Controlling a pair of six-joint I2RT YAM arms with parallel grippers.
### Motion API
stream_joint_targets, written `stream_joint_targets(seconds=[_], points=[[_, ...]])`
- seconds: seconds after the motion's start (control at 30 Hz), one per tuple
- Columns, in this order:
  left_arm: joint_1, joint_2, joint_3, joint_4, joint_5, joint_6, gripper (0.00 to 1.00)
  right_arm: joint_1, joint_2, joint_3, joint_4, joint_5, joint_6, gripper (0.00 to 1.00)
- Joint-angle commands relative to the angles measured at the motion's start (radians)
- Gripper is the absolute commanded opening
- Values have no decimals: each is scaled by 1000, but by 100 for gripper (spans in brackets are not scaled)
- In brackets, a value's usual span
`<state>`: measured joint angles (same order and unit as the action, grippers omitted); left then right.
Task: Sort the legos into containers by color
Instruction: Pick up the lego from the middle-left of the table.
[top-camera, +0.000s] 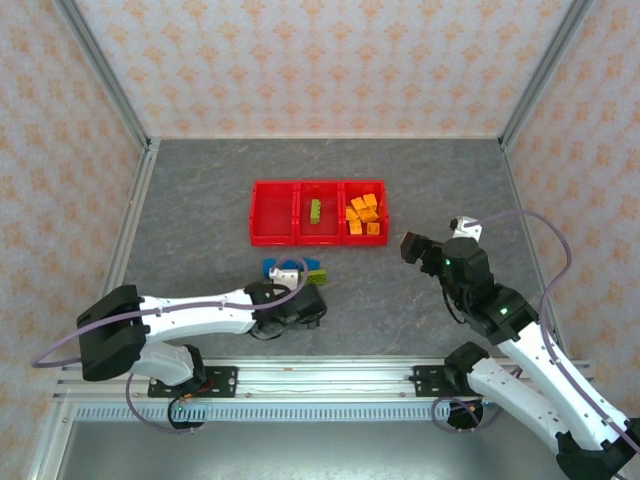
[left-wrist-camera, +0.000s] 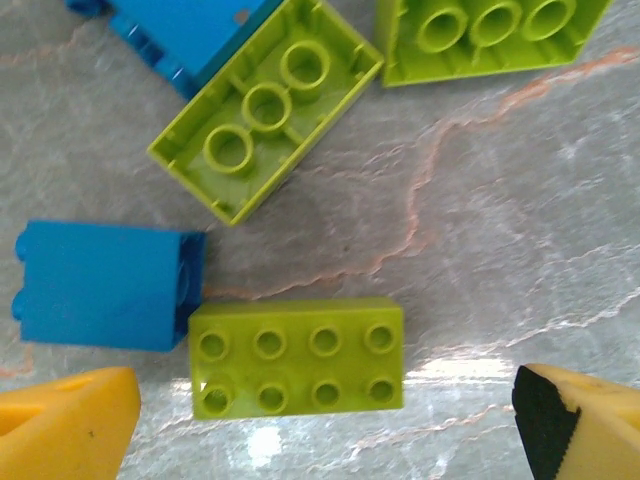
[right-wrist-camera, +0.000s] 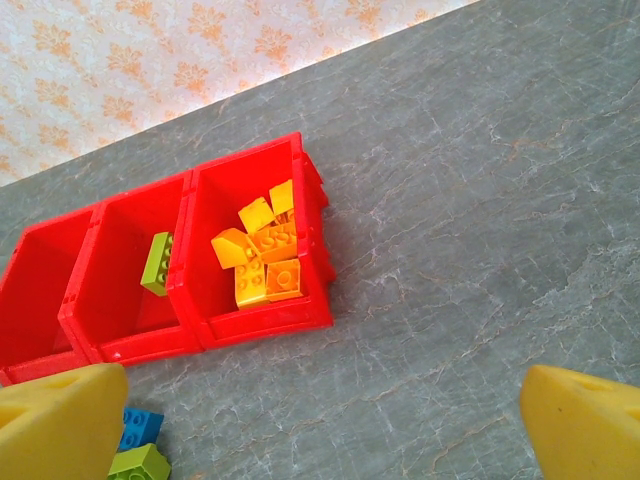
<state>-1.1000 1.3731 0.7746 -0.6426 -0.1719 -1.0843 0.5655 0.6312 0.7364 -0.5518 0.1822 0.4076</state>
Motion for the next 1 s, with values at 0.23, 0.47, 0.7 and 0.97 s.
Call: stream_joint_targets(seconds=[0.23,0.47,0.7,0.97], points=[[-2,33,-51,50,-26,-97,97,-2,-8,-15,7,-3,-10,100],[16,104,-53,112,5,-66,93,-3,-9,-15,7,-4,-10,100],[70,136,-63,167,29,-18,82,-3,-9,-15,7,-4,-9,100],[85,166,-46,185,52,29,62,-3,-9,-17,9,2,-9,100]])
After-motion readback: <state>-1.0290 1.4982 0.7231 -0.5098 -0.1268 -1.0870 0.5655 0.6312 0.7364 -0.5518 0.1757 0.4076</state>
